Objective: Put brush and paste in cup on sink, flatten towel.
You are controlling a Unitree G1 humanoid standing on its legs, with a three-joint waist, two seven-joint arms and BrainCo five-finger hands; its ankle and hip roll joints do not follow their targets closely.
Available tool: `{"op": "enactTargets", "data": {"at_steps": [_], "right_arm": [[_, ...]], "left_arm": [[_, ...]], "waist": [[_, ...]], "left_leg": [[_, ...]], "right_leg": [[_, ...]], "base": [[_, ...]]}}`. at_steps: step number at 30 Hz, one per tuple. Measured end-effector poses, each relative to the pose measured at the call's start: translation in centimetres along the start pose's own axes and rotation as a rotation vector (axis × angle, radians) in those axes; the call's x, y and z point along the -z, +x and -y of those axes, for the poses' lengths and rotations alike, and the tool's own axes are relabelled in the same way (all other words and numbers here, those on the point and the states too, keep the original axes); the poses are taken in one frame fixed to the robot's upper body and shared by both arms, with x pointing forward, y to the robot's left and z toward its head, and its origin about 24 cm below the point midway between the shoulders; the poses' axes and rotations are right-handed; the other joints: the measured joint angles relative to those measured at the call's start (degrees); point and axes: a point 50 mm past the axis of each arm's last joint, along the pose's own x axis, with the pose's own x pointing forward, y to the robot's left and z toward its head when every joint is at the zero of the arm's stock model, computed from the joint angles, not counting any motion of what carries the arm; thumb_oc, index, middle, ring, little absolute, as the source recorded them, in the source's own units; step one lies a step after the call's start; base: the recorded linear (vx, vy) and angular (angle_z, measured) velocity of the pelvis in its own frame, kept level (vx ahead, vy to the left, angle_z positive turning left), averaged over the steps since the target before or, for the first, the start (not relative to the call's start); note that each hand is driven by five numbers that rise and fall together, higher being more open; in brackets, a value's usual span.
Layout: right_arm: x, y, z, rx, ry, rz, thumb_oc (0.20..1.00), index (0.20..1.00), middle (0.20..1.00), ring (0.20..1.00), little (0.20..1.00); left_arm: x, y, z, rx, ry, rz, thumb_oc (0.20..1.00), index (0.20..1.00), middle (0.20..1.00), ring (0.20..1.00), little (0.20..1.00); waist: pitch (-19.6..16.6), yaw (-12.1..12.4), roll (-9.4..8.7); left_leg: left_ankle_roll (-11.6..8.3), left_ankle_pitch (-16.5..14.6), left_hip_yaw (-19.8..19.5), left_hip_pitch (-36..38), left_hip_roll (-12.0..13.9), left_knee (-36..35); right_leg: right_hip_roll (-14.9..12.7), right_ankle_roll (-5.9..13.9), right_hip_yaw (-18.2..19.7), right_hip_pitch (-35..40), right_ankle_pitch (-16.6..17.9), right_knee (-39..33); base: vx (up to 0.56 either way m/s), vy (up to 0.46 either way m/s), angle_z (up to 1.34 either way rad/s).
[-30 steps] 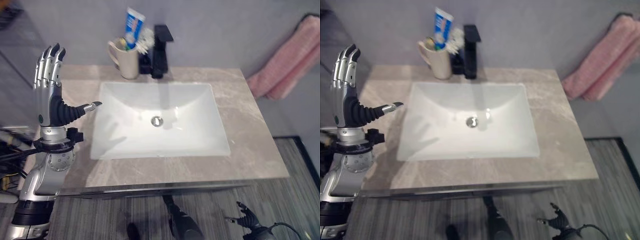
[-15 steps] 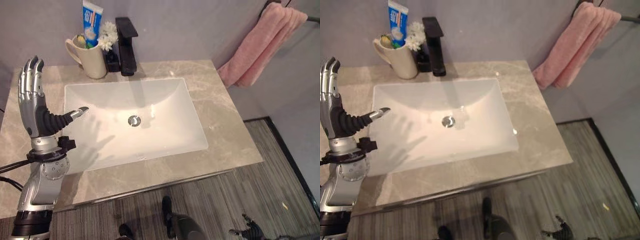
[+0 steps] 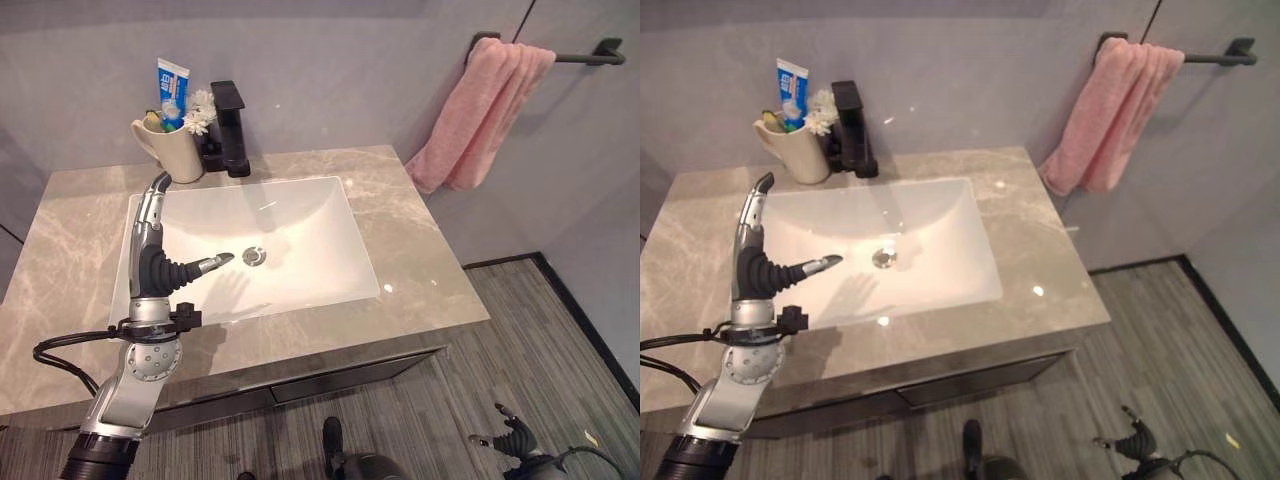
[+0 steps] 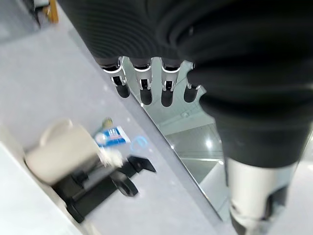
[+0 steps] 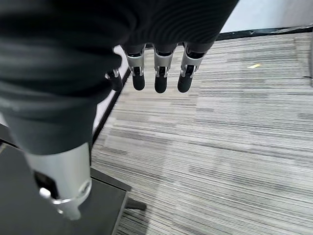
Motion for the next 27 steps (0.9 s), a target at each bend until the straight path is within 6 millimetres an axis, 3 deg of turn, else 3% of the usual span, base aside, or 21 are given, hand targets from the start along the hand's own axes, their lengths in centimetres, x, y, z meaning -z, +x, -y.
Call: {"op": "enactTargets", "data": {"at_steps": [1, 2, 3, 4, 7, 8, 9, 10, 12, 13, 15, 16, 17, 18, 19, 20, 21, 22, 24, 26, 27], "right_arm": [[-1.0, 0.4, 0.4, 0.019, 0.024, 0.037, 1.000, 1.000, 1.000, 1.000, 1.000], [-3.1, 1.3, 0.8, 0.040, 0.047, 0.102, 1.000, 1.000, 1.000, 1.000, 1.000], [-3.9, 1.6, 1.2, 0.056, 0.060, 0.127, 1.000, 1.000, 1.000, 1.000, 1.000], [-5.4, 1.8, 1.4, 0.067, 0.069, 0.184, 1.000, 1.000, 1.000, 1.000, 1.000], [-5.3, 0.9, 1.0, 0.052, 0.068, 0.222, 1.000, 1.000, 1.000, 1.000, 1.000], [-4.7, 0.6, 0.8, 0.046, 0.066, 0.203, 1.000, 1.000, 1.000, 1.000, 1.000], [-4.4, 0.5, 0.9, 0.046, 0.066, 0.196, 1.000, 1.000, 1.000, 1.000, 1.000], [-3.9, 0.0, 0.6, 0.040, 0.067, 0.192, 1.000, 1.000, 1.000, 1.000, 1.000], [-4.7, 0.3, 0.9, 0.049, 0.073, 0.219, 1.000, 1.000, 1.000, 1.000, 1.000], [-5.1, 0.3, 0.9, 0.051, 0.076, 0.236, 1.000, 1.000, 1.000, 1.000, 1.000], [-7.1, 0.4, 0.9, 0.052, 0.089, 0.315, 1.000, 1.000, 1.000, 1.000, 1.000], [-7.9, 0.5, 0.9, 0.051, 0.091, 0.342, 1.000, 1.000, 1.000, 1.000, 1.000], [-8.9, 0.8, 0.8, 0.049, 0.096, 0.370, 1.000, 1.000, 1.000, 1.000, 1.000], [-9.1, 0.9, 0.8, 0.047, 0.088, 0.378, 1.000, 1.000, 1.000, 1.000, 1.000], [-9.1, 0.9, 0.8, 0.048, 0.087, 0.376, 1.000, 1.000, 1.000, 1.000, 1.000], [-8.7, 0.8, 0.7, 0.045, 0.075, 0.364, 1.000, 1.000, 1.000, 1.000, 1.000], [-8.2, 0.6, 0.5, 0.040, 0.069, 0.351, 1.000, 1.000, 1.000, 1.000, 1.000], [-7.6, 0.4, 0.2, 0.030, 0.059, 0.334, 1.000, 1.000, 1.000, 1.000, 1.000], [-8.0, 0.4, 0.2, 0.030, 0.049, 0.353, 1.000, 1.000, 1.000, 1.000, 1.000], [-8.3, 0.5, 0.3, 0.036, 0.052, 0.361, 1.000, 1.000, 1.000, 1.000, 1.000], [-8.3, 0.5, 0.5, 0.046, 0.051, 0.362, 1.000, 1.000, 1.000, 1.000, 1.000]], "left_arm": [[0.2, -0.2, -0.2, -0.005, -0.011, -0.016, 1.000, 1.000, 1.000, 1.000, 1.000], [0.7, -0.9, -0.7, -0.016, -0.002, -0.047, 1.000, 1.000, 1.000, 1.000, 1.000], [1.0, -1.2, -0.8, -0.016, 0.003, -0.063, 1.000, 1.000, 1.000, 1.000, 1.000], [1.4, -1.6, -0.7, -0.010, 0.003, -0.089, 1.000, 1.000, 1.000, 1.000, 1.000], [1.2, -1.5, -0.7, -0.010, -0.011, -0.074, 1.000, 1.000, 1.000, 1.000, 1.000], [1.1, -1.6, -0.7, -0.012, -0.028, -0.071, 1.000, 1.000, 1.000, 1.000, 1.000], [1.1, -1.5, -0.7, -0.008, -0.040, -0.069, 1.000, 1.000, 1.000, 1.000, 1.000], [0.9, -1.2, -0.8, -0.003, -0.045, -0.057, 1.000, 1.000, 1.000, 1.000, 1.000], [1.3, -1.2, -0.5, 0.002, -0.066, -0.081, 1.000, 1.000, 1.000, 1.000, 1.000], [1.2, -1.2, -0.2, 0.019, -0.079, -0.082, 1.000, 1.000, 1.000, 1.000, 1.000], [0.7, -0.5, 0.4, 0.034, -0.116, -0.054, 1.000, 1.000, 1.000, 1.000, 1.000], [0.5, -0.3, 0.2, 0.028, -0.128, -0.043, 1.000, 1.000, 1.000, 1.000, 1.000], [0.5, -0.1, 0.2, 0.026, -0.137, -0.038, 1.000, 1.000, 1.000, 1.000, 1.000], [0.4, -0.2, 0.4, 0.039, -0.151, -0.039, 1.000, 1.000, 1.000, 1.000, 1.000], [0.4, -0.2, 0.4, 0.045, -0.154, -0.037, 1.000, 1.000, 1.000, 1.000, 1.000], [0.3, -0.2, 0.5, 0.051, -0.161, -0.028, 1.000, 1.000, 1.000, 1.000, 1.000], [0.1, 0.0, 0.4, 0.051, -0.170, -0.019, 1.000, 1.000, 1.000, 1.000, 1.000], [-0.2, 0.6, 0.4, 0.038, -0.202, -0.007, 1.000, 1.000, 1.000, 1.000, 1.000], [-0.3, 0.7, 0.4, 0.053, -0.225, -0.008, 1.000, 1.000, 1.000, 1.000, 1.000], [-0.4, 0.9, 0.5, 0.064, -0.230, 0.000, 1.000, 1.000, 1.000, 1.000, 1.000], [-0.6, 0.8, 1.0, 0.076, -0.253, -0.003, 1.000, 1.000, 1.000, 1.000, 1.000]], "waist": [[0.04, 0.21, -0.52], [0.36, 1.35, -1.44], [0.47, 2.24, -1.57], [0.51, 2.38, -1.17], [-0.05, 1.65, -0.23], [-0.44, 1.77, 0.92], [-0.68, 1.37, 0.89], [-1.52, 1.27, -1.23], [-1.08, 1.39, -1.34], [-1.00, -0.13, -1.42], [-0.10, -0.14, -0.99], [0.72, 0.53, -0.69], [1.71, 0.73, -0.27], [2.40, 1.41, 0.72], [2.72, 1.57, 1.17], [3.07, 1.33, 1.42], [3.35, 1.29, 1.03], [4.60, 1.24, 0.63], [5.01, 2.12, 0.74], [4.97, 1.36, -0.05], [5.05, 2.15, 0.56]], "left_leg": [[2.32, -1.68, -6.57, -1.14, -2.24, 1.64], [3.38, -2.50, -14.61, -2.26, -6.45, 3.48], [3.46, -2.58, -16.74, -2.80, -8.21, 3.82], [3.76, -2.86, -16.15, -3.94, -9.70, 5.67], [5.66, -2.02, -13.52, -4.26, -9.62, 4.72], [6.01, -1.40, -12.64, -4.82, -8.13, 4.16], [5.99, -1.02, -12.48, -5.02, -7.98, 3.76], [5.11, 0.06, -11.11, -5.30, -9.88, 3.60], [4.96, 0.30, -9.51, -5.97, -9.86, 3.93], [5.03, 0.35, -9.11, -6.48, -10.54, 4.33], [5.85, 0.37, -3.85, -8.48, -10.79, 5.05], [6.31, 0.59, -1.97, -8.64, -9.65, 4.67], [6.65, 0.79, 0.82, -8.99, -8.51, 4.90], [6.78, 0.92, 3.42, -8.82, -7.13, 4.68], [6.76, 0.91, 4.16, -8.64, -6.69, 4.58], [6.45, 0.69, 4.79, -8.46, -6.46, 4.61], [6.20, 0.65, 4.83, -8.20, -6.74, 4.56], [5.56, 1.48, 5.84, -7.74, -6.65, 4.55], [5.04, 2.78, 8.08, -6.02, -5.50, 1.67], [5.24, 3.58, 9.04, -5.35, -5.82, 0.72], [5.01, 4.82, 11.03, -4.84, -4.41, -0.30]], "right_leg": [[-0.38, -0.06, 2.43, -0.47, 1.02, -0.42], [-1.15, 0.45, 6.80, -0.91, 2.72, -1.62], [-1.26, 0.88, 9.05, -1.38, 3.21, -1.91], [-1.49, 1.74, 11.36, -1.50, 4.12, -2.35], [-1.44, 5.14, 12.35, -2.68, 0.96, -1.18], [0.18, 5.19, 11.45, -5.49, -1.13, 6.73], [0.76, 5.54, 10.97, -5.92, -2.70, 10.26], [-0.61, 5.42, 12.53, -5.38, -3.76, 10.01], [-1.24, 5.83, 14.43, -4.61, -1.11, 6.66], [-1.47, 5.72, 14.90, -4.40, 0.26, 4.93], [-1.35, 9.84, 19.64, -5.36, 8.84, -1.27], [-1.54, 11.66, 19.99, -5.33, 9.94, -2.64], [-1.64, 10.68, 14.45, -6.27, 6.57, -0.30], [-2.56, 8.34, 6.98, -5.84, 2.55, 2.21], [-3.82, 7.34, 2.62, -4.81, 1.29, 2.81], [-5.45, 7.39, 0.71, -1.90, 0.32, 3.31], [-6.40, 7.46, 1.72, 0.52, -0.91, 2.05], [-6.03, 5.70, 2.31, 1.42, 0.51, 0.64], [-5.08, 5.94, 2.36, 1.89, 4.15, -1.96], [-5.40, 6.63, 1.28, 2.29, 2.64, -3.60], [-5.62, 5.99, -2.14, 2.46, -0.29, -3.98]], "base": [[0.03, 0.087, -1.16], [0.03, 0.086, -1.42], [0.02, 0.164, -1.68], [0.00, 0.099, -1.16], [-0.07, 0.161, -0.58], [-0.07, 0.119, -0.34], [-0.12, 0.182, -0.39], [-0.10, 0.134, -0.43], [-0.14, 0.171, -0.42], [-0.17, 0.150, -0.46], [-0.15, 0.086, -1.04], [-0.09, 0.020, -1.32], [-0.08, 0.030, -1.40], [-0.07, 0.033, -1.25], [-0.05, 0.049, -0.97], [-0.05, 0.046, -0.43], [-0.11, 0.057, -0.35], [-0.10, 0.026, -0.24], [-0.08, 0.008, -0.56], [-0.12, -0.030, -0.39], [-0.13, -0.038, -0.85]]}}
